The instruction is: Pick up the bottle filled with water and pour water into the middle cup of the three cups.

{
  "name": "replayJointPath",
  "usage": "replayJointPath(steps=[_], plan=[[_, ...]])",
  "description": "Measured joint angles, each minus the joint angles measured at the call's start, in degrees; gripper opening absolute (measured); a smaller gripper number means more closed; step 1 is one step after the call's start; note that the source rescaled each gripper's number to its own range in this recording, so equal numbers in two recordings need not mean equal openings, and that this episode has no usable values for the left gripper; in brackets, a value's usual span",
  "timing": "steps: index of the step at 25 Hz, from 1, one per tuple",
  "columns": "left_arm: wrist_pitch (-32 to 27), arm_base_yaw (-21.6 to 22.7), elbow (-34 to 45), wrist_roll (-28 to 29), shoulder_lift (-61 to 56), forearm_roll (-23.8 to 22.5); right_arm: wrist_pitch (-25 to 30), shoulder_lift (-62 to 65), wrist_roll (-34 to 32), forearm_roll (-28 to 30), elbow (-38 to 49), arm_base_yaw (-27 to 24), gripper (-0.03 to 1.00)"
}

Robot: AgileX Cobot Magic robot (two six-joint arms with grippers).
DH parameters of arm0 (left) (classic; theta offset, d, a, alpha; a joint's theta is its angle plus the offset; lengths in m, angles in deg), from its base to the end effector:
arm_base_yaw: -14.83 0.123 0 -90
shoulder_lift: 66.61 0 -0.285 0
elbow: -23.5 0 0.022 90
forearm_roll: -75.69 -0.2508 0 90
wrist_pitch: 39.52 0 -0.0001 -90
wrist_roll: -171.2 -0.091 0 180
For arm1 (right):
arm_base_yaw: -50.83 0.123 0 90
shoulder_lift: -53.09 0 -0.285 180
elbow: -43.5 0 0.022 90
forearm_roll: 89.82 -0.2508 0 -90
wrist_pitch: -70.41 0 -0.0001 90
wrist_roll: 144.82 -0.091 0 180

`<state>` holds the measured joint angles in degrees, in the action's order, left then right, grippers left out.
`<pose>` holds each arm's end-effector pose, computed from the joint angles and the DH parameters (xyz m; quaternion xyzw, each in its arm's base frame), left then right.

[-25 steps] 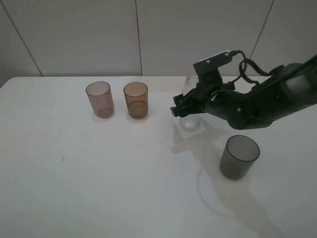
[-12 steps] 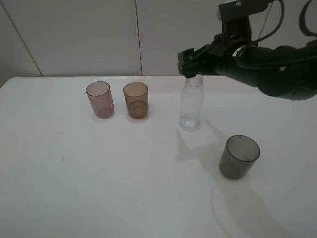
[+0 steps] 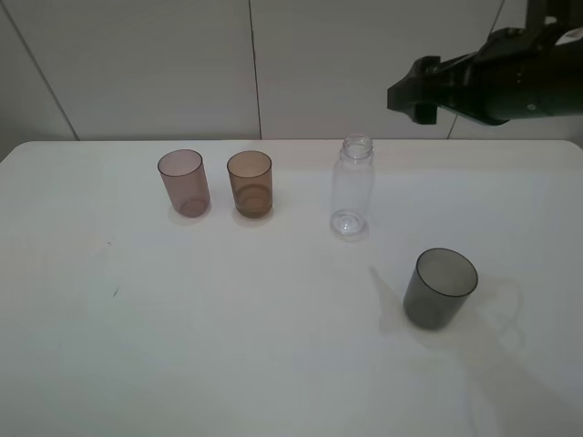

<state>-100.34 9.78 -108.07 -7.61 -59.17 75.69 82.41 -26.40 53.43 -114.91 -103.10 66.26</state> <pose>-0.0061 0.0005 0.2779 0.0287 0.8507 -0.0286 0.5240 0.2513 0.0777 0.2755 -0.0904 0.8768 0.1272 0.4548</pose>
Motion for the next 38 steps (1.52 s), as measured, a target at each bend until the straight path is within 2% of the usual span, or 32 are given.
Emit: replayJointPath(steps=[6, 9, 17, 21, 24, 26, 32, 38], plan=[[0.00, 0.00, 0.00, 0.00, 0.00, 0.00, 20.81, 12.55, -22.12, 24.00, 0.00, -11.57, 0.73], [0.00, 0.00, 0.00, 0.00, 0.00, 0.00, 28.89, 21.09, -26.60, 30.95, 0.00, -13.65, 0.73], [0.00, 0.00, 0.00, 0.00, 0.00, 0.00, 45.84, 46.31, -26.62, 32.28, 0.00, -13.64, 0.73], [0.00, 0.00, 0.00, 0.00, 0.00, 0.00, 52.61, 55.21, -26.41, 32.28, 0.00, -13.64, 0.73], [0.00, 0.00, 0.00, 0.00, 0.00, 0.00, 55.66, 60.57, -26.41, 32.28, 0.07, -13.64, 0.73], [0.00, 0.00, 0.00, 0.00, 0.00, 0.00, 55.62, 63.28, -26.41, 32.21, 1.36, -13.64, 0.73], [0.00, 0.00, 0.00, 0.00, 0.00, 0.00, 49.13, 71.36, -23.27, 27.55, 10.61, -13.64, 0.73], [0.00, 0.00, 0.00, 0.00, 0.00, 0.00, 48.88, 71.84, -20.46, 25.09, 14.11, -13.64, 0.73]])
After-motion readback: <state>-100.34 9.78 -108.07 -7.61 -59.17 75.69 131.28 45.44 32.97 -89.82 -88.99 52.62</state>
